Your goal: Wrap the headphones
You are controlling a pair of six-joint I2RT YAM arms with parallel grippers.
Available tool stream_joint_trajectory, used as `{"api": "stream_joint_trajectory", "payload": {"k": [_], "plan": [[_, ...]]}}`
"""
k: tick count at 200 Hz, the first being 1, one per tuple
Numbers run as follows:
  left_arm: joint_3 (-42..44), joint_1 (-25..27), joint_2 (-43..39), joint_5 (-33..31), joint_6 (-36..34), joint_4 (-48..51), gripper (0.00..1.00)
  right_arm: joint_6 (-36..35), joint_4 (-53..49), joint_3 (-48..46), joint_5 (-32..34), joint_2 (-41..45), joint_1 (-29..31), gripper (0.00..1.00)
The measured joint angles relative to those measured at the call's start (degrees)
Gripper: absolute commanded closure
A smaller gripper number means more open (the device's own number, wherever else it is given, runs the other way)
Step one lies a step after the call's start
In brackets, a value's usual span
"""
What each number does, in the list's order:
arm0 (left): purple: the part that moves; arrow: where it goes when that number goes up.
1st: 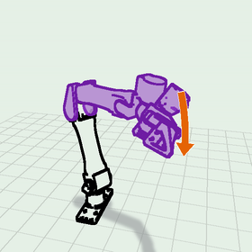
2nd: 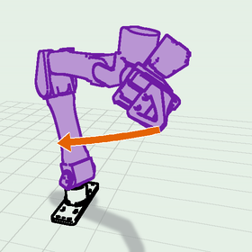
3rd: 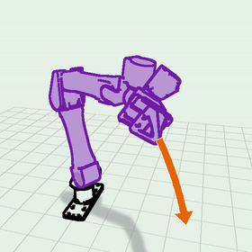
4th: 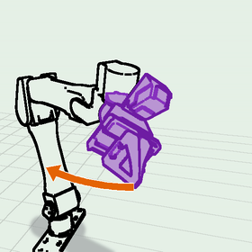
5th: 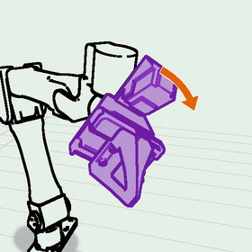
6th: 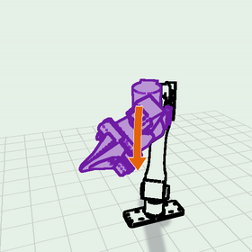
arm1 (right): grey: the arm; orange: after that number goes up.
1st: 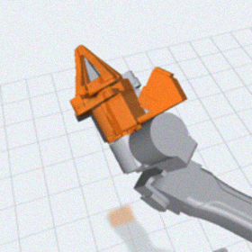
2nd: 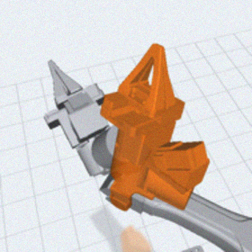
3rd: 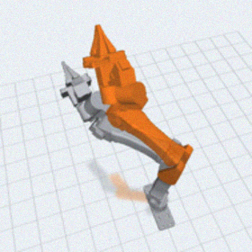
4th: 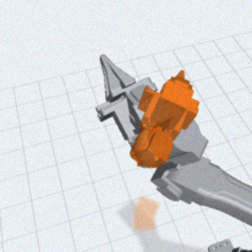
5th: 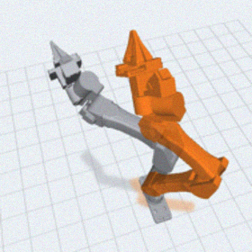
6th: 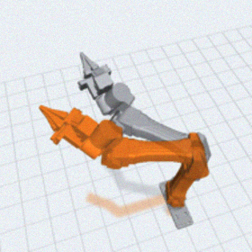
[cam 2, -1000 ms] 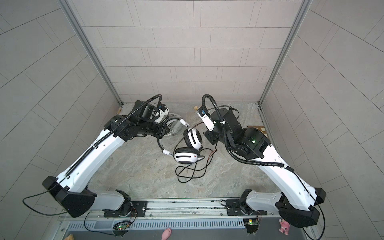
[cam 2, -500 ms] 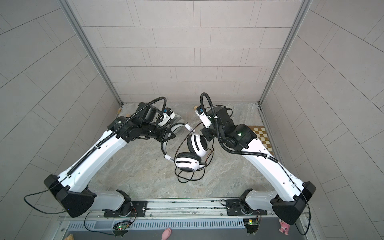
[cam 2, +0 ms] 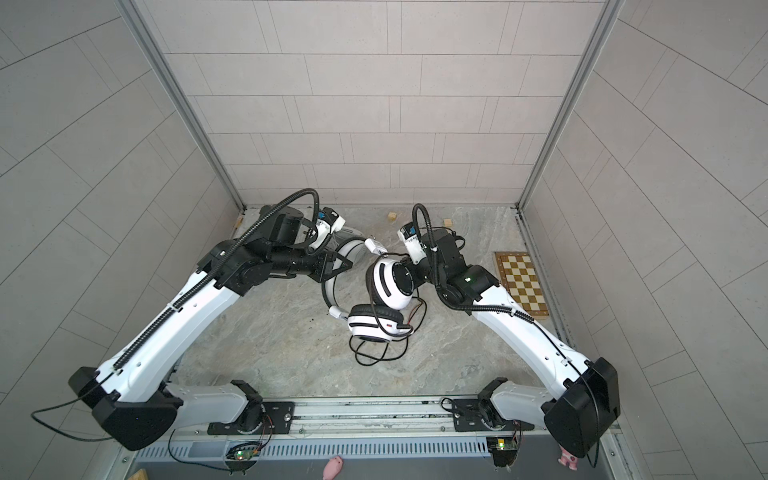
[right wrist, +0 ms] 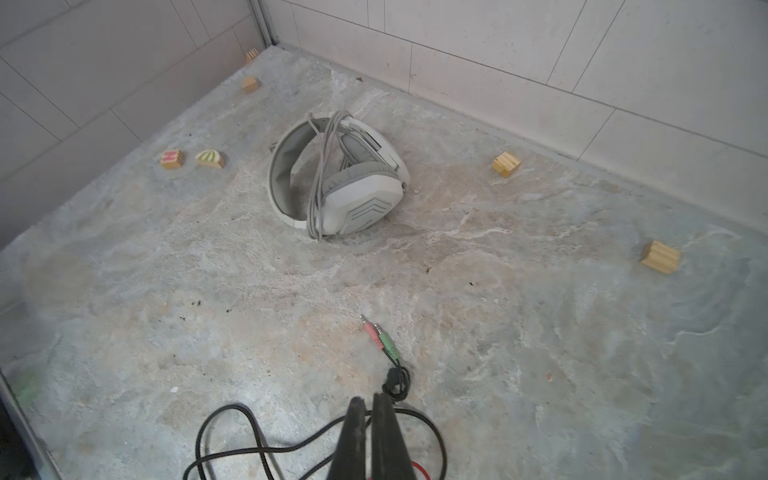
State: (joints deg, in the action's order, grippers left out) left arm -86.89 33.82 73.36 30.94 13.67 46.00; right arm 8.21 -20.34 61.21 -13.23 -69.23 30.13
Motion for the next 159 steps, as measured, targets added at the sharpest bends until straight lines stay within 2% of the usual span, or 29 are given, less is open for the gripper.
{"api": "stream_joint_trajectory", "payload": {"k": [36,113,159], "plan": [[-2.12,0.07,-0.90,0.26,0.96,-1.55,1.00,5.42,8.39,-4.00,-5.70,0.39,-0.07,0.93],[-4.87,0.00,-0.92,0.98,6.29,-6.49,1.00,14.62,25.73,-11.96,-12.41,-1.62,-0.09,0.72],[-10.67,0.00,-0.87,0.98,8.02,-7.15,1.00,18.75,34.64,-18.10,-14.03,-5.73,-0.09,0.71]]}}
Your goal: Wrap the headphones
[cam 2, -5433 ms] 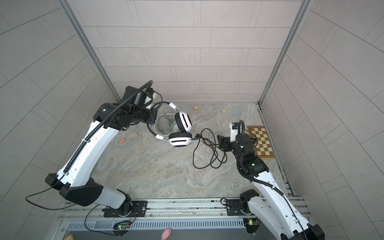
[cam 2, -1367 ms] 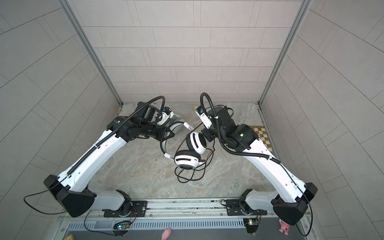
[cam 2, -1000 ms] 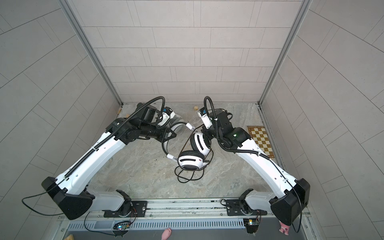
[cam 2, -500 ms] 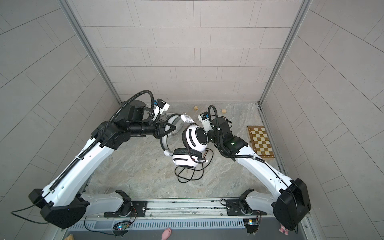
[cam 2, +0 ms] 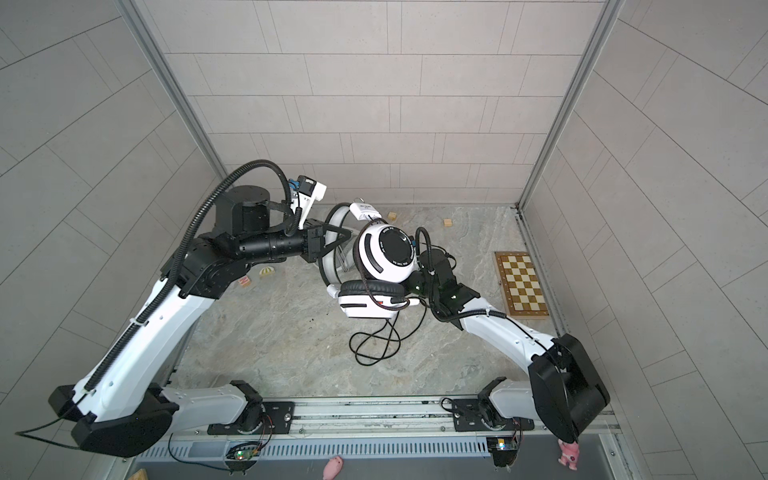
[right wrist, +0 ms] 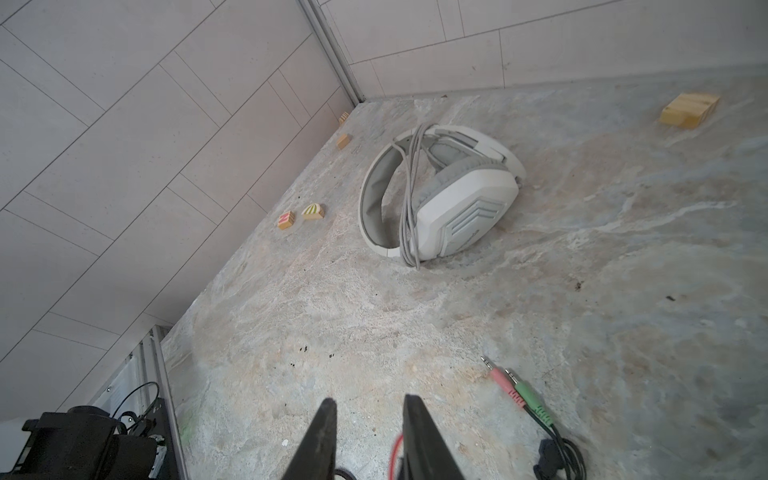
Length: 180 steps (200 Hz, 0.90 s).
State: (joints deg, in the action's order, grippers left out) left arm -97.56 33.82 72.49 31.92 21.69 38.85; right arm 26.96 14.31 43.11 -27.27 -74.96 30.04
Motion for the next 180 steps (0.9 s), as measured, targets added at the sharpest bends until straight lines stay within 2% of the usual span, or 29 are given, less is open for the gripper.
{"api": "stream_joint_trajectory", "payload": {"k": [63,82,143,158,180], "plan": [[-4.42,-1.51,1.42,0.83,3.08,-0.04,1.00,5.60,16.22,-0.44,-3.61,-9.55,0.09,0.67],[-4.57,-3.85,2.01,1.55,4.66,-0.07,1.00,6.86,19.26,-0.50,-4.15,-11.61,0.39,0.63],[-6.47,-12.24,3.85,4.81,12.44,-3.67,1.00,9.11,26.75,-6.12,-4.22,-16.96,2.71,0.61],[-6.82,-13.35,4.15,5.42,13.66,-4.37,1.00,9.22,27.36,-7.41,-4.22,-17.73,2.99,0.69],[-7.04,-14.86,4.57,5.49,14.82,-5.09,1.00,9.44,28.09,-9.03,-4.22,-17.57,3.02,0.90]]}}
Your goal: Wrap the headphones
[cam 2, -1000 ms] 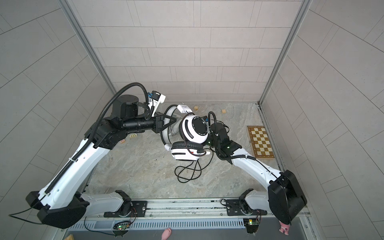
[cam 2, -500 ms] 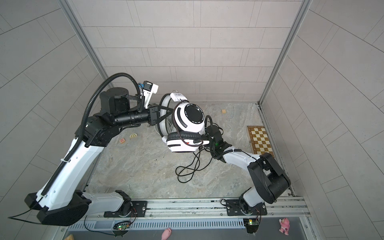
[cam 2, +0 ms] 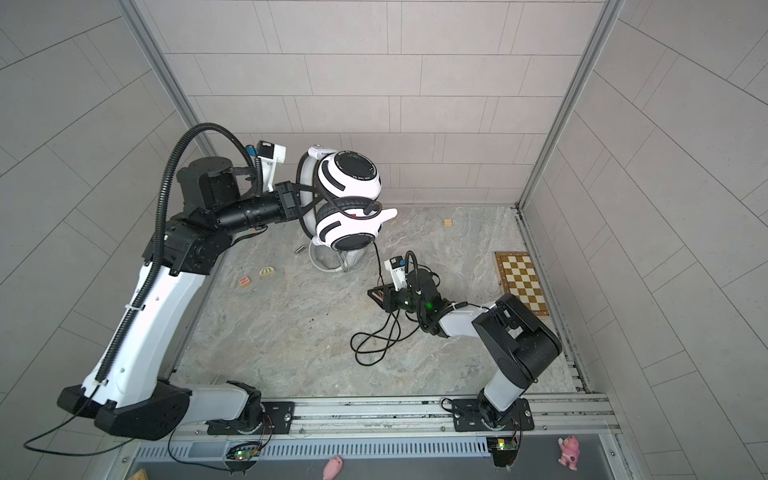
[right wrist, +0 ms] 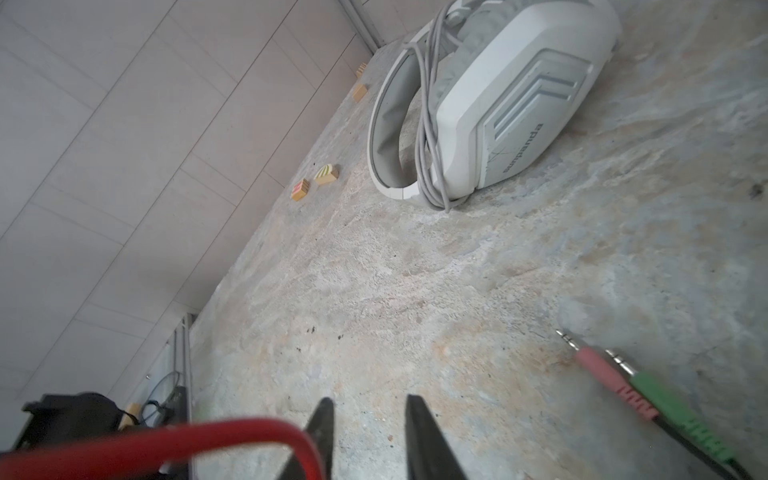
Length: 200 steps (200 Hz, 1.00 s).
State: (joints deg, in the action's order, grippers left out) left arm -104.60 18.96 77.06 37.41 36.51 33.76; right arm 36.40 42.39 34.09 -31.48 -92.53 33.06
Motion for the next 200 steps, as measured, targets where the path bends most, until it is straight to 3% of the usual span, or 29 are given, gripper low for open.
{"api": "stream_joint_trajectory", "payload": {"k": [37,116,162,200], "plan": [[-0.02,-3.10,0.55,-6.78,1.20,1.25,1.00,-2.56,-5.55,-2.71,1.97,5.68,1.03,0.95],[0.81,-5.07,6.73,-35.69,6.01,3.02,1.00,-14.45,-41.18,-1.57,18.36,32.44,16.28,0.95],[1.97,-4.83,9.73,-50.25,6.43,2.93,1.00,-17.94,-60.30,8.39,25.83,38.93,24.83,0.95],[3.21,-3.10,12.59,-59.58,2.10,2.64,1.00,-20.96,-70.75,19.52,32.33,39.12,33.44,0.95]]}}
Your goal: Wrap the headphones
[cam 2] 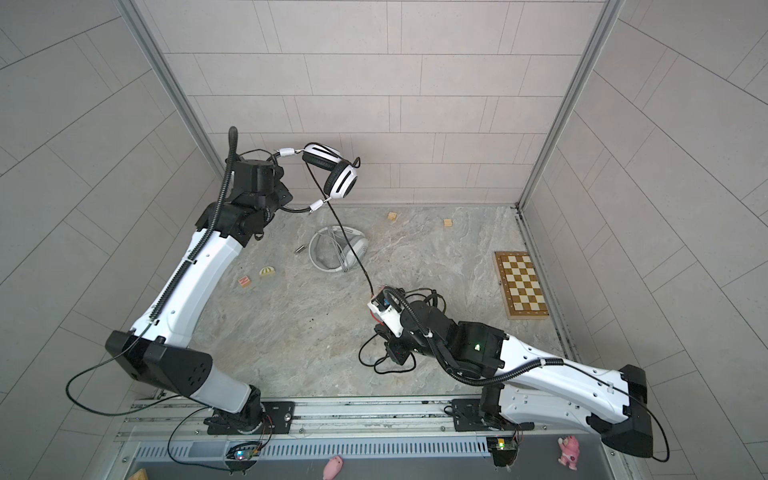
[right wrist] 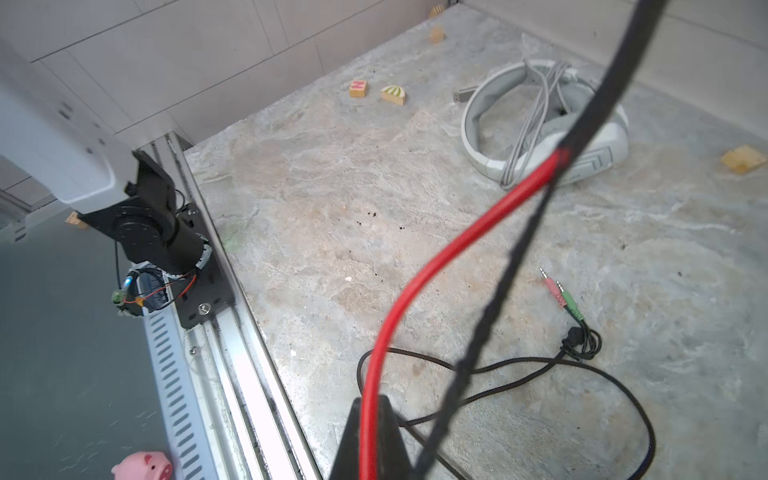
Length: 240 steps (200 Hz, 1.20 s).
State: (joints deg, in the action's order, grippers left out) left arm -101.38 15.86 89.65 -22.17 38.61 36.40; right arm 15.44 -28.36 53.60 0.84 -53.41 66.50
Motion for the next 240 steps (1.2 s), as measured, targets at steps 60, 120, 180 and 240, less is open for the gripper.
{"api": "stream_joint_trajectory", "payload": {"k": [60,120,180,240], "plan": [[6.01,9.33,2.73,-10.54,-10.03,-1.03,1.00,-7.15,-8.85,14.53,11.32,1.27,4.11,0.94],[8.92,23.04,2.86,-11.76,-25.00,-0.79,1.00,-15.41,-9.05,20.96,25.83,7.98,3.10,0.95],[19.32,28.63,-2.51,0.96,-33.03,0.94,1.00,-21.81,-6.43,22.25,33.33,9.81,-2.40,0.97],[22.18,29.16,-10.91,15.37,-37.53,4.70,1.00,-18.47,-5.14,20.65,21.31,5.18,-26.95,0.97]]}}
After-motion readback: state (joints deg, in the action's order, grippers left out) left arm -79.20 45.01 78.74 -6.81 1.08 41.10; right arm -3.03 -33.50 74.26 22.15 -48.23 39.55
